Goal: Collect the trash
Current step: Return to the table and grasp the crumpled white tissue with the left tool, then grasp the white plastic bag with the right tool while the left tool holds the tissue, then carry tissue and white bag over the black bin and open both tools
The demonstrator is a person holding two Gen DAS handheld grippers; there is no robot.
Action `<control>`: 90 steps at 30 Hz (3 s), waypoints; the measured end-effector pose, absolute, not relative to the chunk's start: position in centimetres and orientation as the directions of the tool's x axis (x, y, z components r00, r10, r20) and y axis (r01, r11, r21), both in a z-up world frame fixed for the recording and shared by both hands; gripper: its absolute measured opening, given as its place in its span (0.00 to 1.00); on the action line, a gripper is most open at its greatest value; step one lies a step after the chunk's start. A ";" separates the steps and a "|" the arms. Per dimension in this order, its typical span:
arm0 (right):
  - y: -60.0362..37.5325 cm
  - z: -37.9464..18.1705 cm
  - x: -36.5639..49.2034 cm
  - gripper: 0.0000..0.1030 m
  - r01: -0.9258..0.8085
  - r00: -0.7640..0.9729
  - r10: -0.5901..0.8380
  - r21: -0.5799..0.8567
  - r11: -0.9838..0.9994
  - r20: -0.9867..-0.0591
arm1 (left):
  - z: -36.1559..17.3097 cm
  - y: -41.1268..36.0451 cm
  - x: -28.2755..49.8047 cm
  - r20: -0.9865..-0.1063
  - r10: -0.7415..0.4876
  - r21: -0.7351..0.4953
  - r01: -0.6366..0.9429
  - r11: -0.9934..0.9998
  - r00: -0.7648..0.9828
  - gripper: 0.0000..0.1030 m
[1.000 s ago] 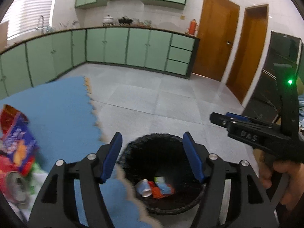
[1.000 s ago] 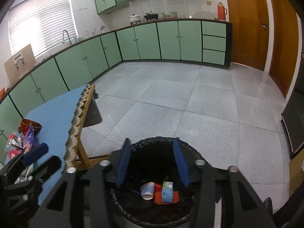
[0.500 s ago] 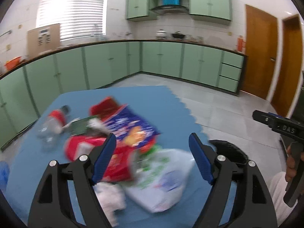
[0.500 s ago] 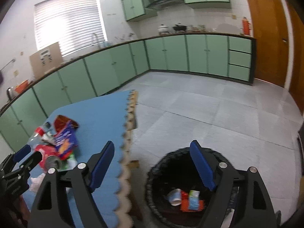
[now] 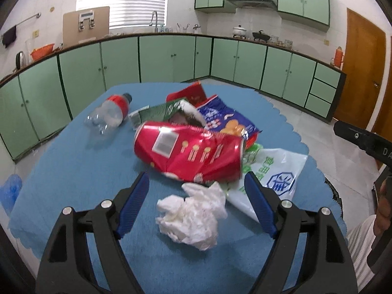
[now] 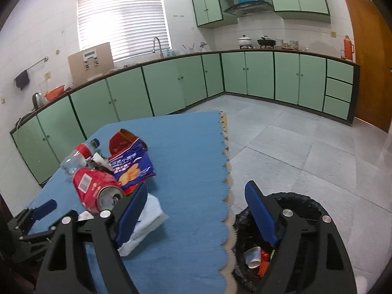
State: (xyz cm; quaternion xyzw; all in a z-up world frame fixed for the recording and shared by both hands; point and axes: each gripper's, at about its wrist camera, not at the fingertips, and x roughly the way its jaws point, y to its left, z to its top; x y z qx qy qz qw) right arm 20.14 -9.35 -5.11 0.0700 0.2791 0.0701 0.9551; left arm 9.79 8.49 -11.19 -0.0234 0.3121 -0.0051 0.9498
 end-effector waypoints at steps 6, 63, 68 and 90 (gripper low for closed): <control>-7.9 -6.2 20.1 0.76 -0.115 0.824 0.189 0.169 0.979 -0.534 | -12.9 8.7 10.5 -0.623 -0.012 -0.050 -0.025 0.998 0.782 0.75; -3.9 -5.4 21.3 0.03 -0.247 0.776 0.280 0.137 0.959 -0.565 | -11.2 11.0 11.7 -0.591 0.015 -0.074 -0.072 0.995 0.806 0.33; -5.3 -4.1 21.0 0.03 -0.208 0.804 0.251 0.141 0.968 -0.540 | -9.8 10.5 11.7 -0.565 -0.002 -0.075 -0.049 0.996 0.825 0.33; -11.1 -0.5 18.3 0.02 -0.057 0.891 0.095 0.099 0.994 -0.444 | -5.6 4.4 12.1 -0.456 -0.165 -0.087 0.141 0.986 0.875 0.33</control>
